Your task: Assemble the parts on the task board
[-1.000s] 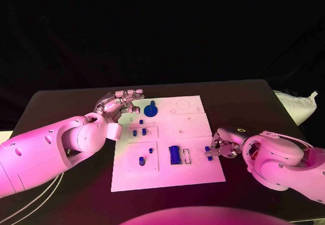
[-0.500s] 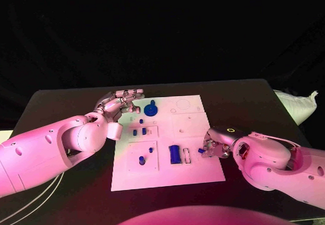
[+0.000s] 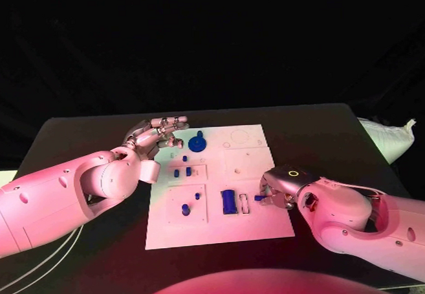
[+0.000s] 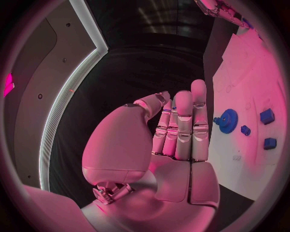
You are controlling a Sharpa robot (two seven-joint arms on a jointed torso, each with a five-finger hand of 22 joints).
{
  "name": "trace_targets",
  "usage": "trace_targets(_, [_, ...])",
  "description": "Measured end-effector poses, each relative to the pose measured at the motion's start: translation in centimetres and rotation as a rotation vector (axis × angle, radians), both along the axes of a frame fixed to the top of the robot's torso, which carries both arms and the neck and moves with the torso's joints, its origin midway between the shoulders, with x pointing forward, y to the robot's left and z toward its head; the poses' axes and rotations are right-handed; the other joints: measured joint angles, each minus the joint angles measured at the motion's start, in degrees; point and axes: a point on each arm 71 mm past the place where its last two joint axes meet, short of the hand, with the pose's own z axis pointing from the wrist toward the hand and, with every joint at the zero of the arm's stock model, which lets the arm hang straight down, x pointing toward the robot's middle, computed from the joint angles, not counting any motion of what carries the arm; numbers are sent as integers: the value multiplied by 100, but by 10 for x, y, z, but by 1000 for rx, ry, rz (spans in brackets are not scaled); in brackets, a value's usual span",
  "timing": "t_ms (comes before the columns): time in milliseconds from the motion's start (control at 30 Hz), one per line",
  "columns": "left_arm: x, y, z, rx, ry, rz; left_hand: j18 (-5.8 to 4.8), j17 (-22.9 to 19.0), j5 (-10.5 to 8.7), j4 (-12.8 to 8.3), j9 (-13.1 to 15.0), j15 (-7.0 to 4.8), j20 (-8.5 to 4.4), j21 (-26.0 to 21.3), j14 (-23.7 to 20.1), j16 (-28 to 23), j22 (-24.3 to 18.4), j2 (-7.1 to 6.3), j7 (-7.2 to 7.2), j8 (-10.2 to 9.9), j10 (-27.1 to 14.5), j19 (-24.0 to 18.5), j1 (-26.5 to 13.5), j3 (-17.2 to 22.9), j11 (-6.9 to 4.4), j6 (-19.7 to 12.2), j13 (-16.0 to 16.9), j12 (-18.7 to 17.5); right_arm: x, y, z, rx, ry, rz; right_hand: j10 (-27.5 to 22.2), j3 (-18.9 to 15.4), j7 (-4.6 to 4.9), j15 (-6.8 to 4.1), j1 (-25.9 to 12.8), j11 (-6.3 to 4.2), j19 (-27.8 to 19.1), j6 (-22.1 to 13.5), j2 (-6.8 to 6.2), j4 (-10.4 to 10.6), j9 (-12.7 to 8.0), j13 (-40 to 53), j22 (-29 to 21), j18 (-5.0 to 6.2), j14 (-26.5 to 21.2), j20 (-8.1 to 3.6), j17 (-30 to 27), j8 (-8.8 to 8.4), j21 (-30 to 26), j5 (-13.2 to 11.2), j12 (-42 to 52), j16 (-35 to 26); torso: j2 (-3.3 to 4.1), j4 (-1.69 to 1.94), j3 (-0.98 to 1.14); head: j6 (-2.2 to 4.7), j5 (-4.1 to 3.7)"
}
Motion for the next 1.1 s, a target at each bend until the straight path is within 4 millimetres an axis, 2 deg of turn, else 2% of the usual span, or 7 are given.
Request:
trace_targets(167, [0, 0, 0, 0, 1, 0, 0, 0, 0, 0, 0, 0, 0, 0, 0, 0, 0, 0, 0, 0, 0, 0, 0, 0, 0, 0, -2, 0, -2, 0, -1, 15, -8, -3, 1, 134, -11, -13, 0, -2, 0, 69, 0, 71, -9, -9, 62, 0, 31, 0, 0, -13, 0, 460, -13, 0, 2, -3, 2, 9, 8])
trace_targets(433, [1, 0, 0, 1, 1, 1, 1, 1, 0, 0, 0, 0, 0, 0, 0, 0, -5, 0, -19, 0, 0, 0, 0, 0, 0, -19, -1, 0, -8, -1, -2, 118, 5, -51, 54, 611, -19, -20, -101, -55, 23, 73, 90, 172, -20, 34, 187, 0, 43, -23, 4, -63, 86, 855, 50, 0, 7, 3, 5, 20, 1])
trace_targets(500, [1, 0, -1, 2, 1, 2, 0, 1, 0, 0, 1, -9, 0, 0, -9, 0, -5, 0, -19, 0, 0, 0, 0, 0, 0, -19, -1, 0, -10, -1, -2, 149, 17, -67, 77, 699, -27, -39, -285, -77, 44, 62, -20, 253, -21, 37, 225, 1, 62, -44, 4, -90, 110, 1050, 115, 14, 7, 4, 5, 21, -1])
trace_targets(633, [1, 0, -1, 2, 2, 1, 0, 1, 0, 0, 1, -14, 0, 0, -14, 0, -5, 0, -19, 0, 0, 0, 0, 0, 0, -19, -1, 0, -11, 0, 2, 207, 23, -91, 160, 1115, -26, -51, -637, -50, 87, 64, -258, 326, -20, 30, 320, 0, 74, -60, 4, -90, 174, 1181, 286, 75, 10, 8, 3, 18, -2])
trace_targets(733, [1, 0, -1, 2, 2, 1, 0, 1, 0, 0, 1, -14, 0, 0, -14, 0, -5, 0, -19, 0, 0, 0, 0, 0, 0, -19, -1, 0, -11, 1, 6, 252, 25, -110, 285, 1189, -49, -52, -892, -70, 141, 150, -404, 518, -4, 39, 460, -91, 73, -57, 4, -113, 268, 1419, 504, 136, 11, 8, 2, 15, 3])
trace_targets(800, [1, 0, -1, 2, 3, 0, 0, -4, 0, 0, 1, -14, 0, 0, -14, 0, -5, 0, -19, 0, 0, 0, 0, 0, 0, -19, -1, 0, -11, 2, 6, 277, 29, -123, 328, 1229, -67, -53, -1004, -107, 168, 190, -515, 634, 9, 445, 530, -90, 72, -44, 4, -137, 291, 1559, 622, 154, 11, 4, 2, 9, 13])
trace_targets(1100, [1, -1, -1, 2, 3, 0, 0, -7, 0, 0, 1, -13, 0, 0, -13, 0, -4, 0, -20, 0, 0, 0, 0, 0, 0, -19, -1, 0, -10, 2, 4, 335, 94, -171, 385, 1301, -80, -55, -1238, -114, 168, 244, -745, 865, -11, 535, 590, -90, 70, -43, 3, -177, 320, 1801, 671, 161, 2, 8, -3, -15, 16])
